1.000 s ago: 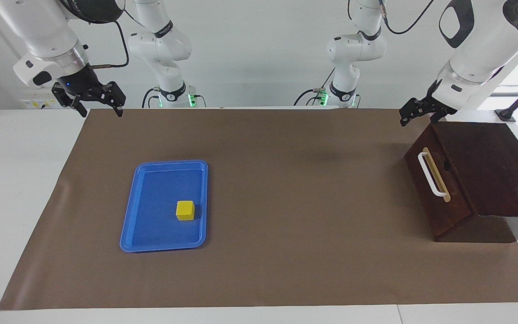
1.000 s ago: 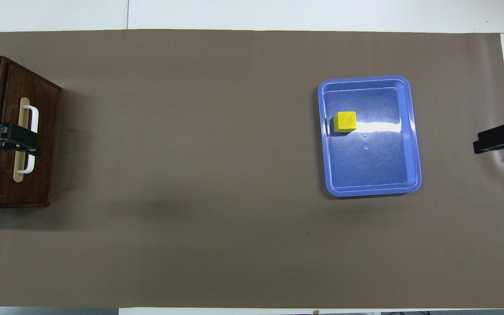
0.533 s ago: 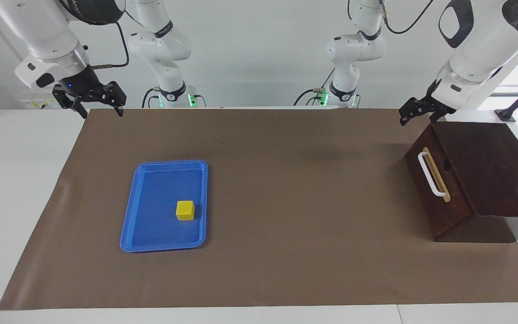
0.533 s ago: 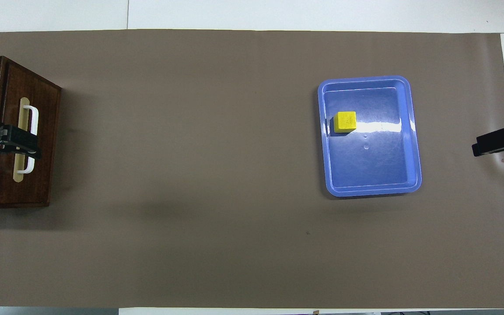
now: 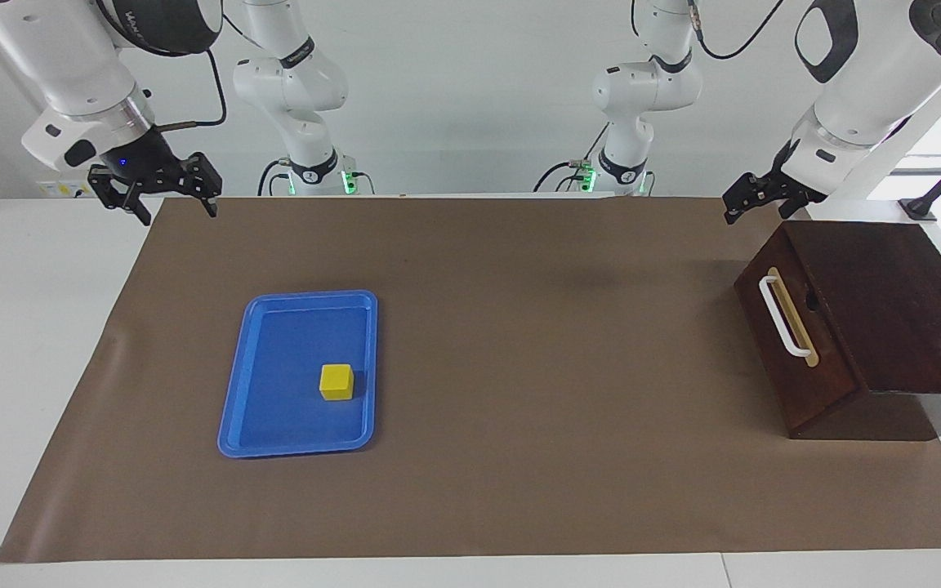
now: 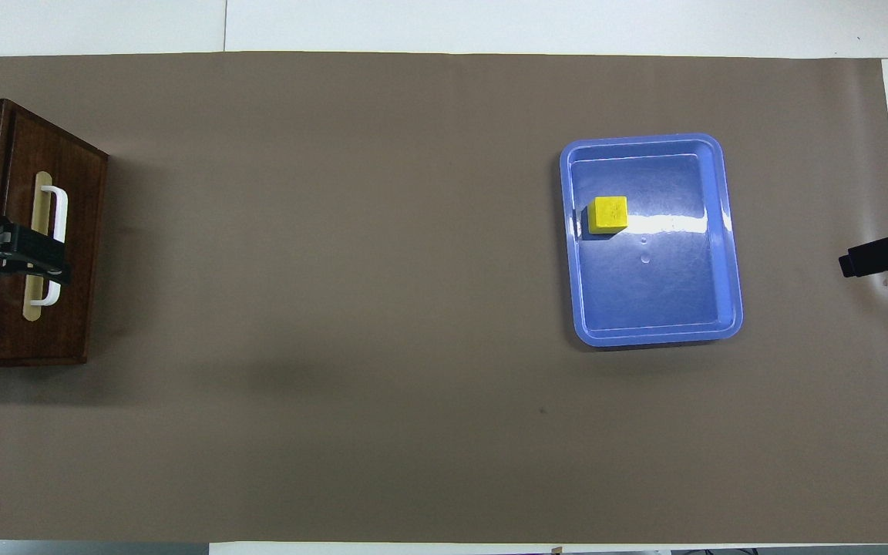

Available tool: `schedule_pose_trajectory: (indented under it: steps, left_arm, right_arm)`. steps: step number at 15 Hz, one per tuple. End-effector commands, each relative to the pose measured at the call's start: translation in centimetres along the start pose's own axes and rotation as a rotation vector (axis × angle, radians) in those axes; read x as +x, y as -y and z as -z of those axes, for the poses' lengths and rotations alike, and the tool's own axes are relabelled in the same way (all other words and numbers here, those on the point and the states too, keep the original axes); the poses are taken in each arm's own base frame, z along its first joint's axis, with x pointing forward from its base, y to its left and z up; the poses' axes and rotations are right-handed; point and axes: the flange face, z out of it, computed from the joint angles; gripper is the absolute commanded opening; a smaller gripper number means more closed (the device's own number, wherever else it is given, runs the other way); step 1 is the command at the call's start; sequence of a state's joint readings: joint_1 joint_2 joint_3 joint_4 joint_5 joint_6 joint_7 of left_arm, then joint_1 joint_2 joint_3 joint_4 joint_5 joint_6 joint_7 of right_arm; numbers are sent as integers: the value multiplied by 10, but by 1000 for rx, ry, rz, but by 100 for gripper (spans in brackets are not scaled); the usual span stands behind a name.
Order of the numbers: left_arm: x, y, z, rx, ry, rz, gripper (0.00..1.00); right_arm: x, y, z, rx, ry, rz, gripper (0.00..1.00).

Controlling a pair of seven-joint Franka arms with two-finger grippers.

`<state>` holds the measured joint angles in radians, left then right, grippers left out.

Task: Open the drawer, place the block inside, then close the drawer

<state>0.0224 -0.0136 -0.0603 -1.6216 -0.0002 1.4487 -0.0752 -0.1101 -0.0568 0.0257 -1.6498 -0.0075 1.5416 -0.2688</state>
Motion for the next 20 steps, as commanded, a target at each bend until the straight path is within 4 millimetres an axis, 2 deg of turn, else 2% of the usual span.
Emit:
schedule_pose_trajectory:
  steps: [1, 9, 17, 20]
  left_arm:
    - [-8, -1, 0, -11, -5, 8, 100]
    - [-8, 3, 1, -12, -5, 18, 100]
    - [-11, 4, 0, -9, 7, 19, 100]
    - [-14, 5, 7, -11, -16, 20, 100]
  right_arm:
    - [-8, -6, 0, -11, -15, 64, 100]
    - [-8, -8, -5, -16, -26, 161, 100]
    - [-8, -9, -3, -17, -30, 159, 100]
    - [-8, -9, -3, -17, -30, 158, 100]
